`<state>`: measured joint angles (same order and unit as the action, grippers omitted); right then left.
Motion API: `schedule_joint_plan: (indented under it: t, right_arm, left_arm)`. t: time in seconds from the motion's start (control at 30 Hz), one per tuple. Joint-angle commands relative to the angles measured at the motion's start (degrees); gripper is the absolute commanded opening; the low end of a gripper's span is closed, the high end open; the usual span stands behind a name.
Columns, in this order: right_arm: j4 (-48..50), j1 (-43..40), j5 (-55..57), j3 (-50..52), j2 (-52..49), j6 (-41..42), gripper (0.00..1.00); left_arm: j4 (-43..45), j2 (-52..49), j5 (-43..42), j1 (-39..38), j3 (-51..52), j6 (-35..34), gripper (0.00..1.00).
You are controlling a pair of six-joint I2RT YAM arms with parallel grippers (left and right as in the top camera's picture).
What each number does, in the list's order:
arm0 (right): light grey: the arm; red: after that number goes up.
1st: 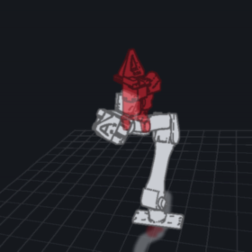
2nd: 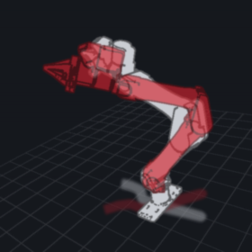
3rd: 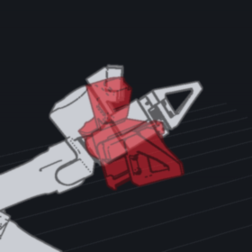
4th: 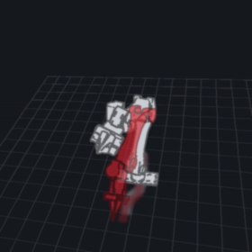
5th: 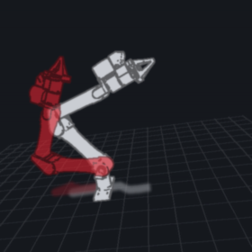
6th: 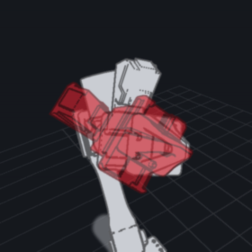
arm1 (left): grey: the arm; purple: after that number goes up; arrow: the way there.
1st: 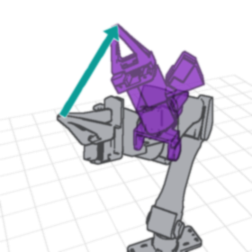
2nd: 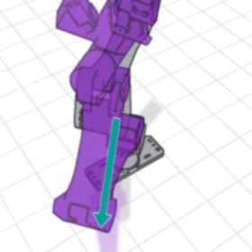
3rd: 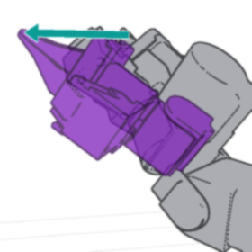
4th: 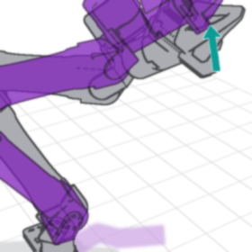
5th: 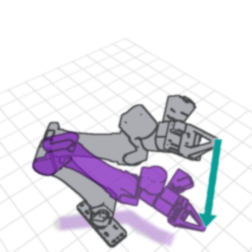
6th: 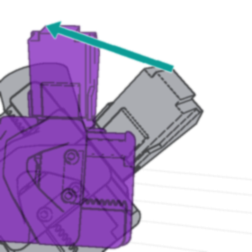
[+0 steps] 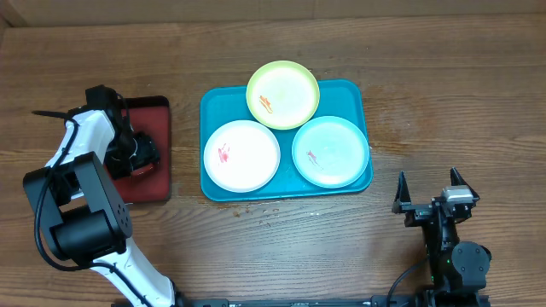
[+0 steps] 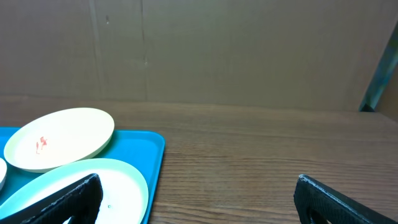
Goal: Clean dirty plates on tray and stack at the side
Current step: 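Lower the left gripper and grasp the green-orange sponge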
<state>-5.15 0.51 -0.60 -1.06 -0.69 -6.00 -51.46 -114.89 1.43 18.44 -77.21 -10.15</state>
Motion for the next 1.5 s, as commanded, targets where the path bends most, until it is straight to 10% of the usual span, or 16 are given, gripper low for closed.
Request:
schedule_joint_plan:
  t: [0.0,0.13,0.33,0.5,0.57,0.63,0.67,1.17,1.27,1.47]
  right_arm:
    - [0.3,0.2,0.5,0.6,0.5,0.0,1.00]
    - [0.3,0.2,0.5,0.6,0.5,-0.1,1.00]
    - [0.3,0.2,0.5,0.6,0.5,0.0,1.00]
    - [0.3,0.2,0.5,0.6,0.5,0.0,1.00]
    - [0.3,0.2,0.5,0.6,0.5,0.0,1.00]
    - [0.3,0.2,0.5,0.6,0.5,-0.1,1.00]
    - [0.3,0.2,0.5,0.6,0.5,0.0,1.00]
    - [0.3,0.2,0.5,0.6,0.5,0.0,1.00]
    - [0.3,0.2,0.5,0.6,0.5,-0.1,1.00]
    - [0.3,0.2,0.5,0.6,0.5,-0.1,1.00]
  left_arm:
    - [0.2,-1.2,-1.0,0.3,0.3,3.0,0.68]
    - [0.2,-1.7,-1.0,0.3,0.3,2.9,0.59]
    - [0.8,-2.8,-1.0,0.3,0.6,2.9,0.11]
    - [0.9,-2.8,-1.0,0.3,0.6,1.1,0.04]
    - [1.3,-2.8,-1.0,0.3,0.6,1.1,0.14]
    - [2.3,-2.8,-1.0,0.3,0.6,1.1,0.84]
    - [2.9,-2.8,-0.9,0.3,0.6,1.1,1.00]
    - [14.3,-2.8,0.5,0.3,0.6,1.2,0.99]
    - [15.9,-2.8,0.5,0.3,0.6,1.2,0.81]
    - [17.0,-2.8,0.5,0.3,0.6,1.1,0.09]
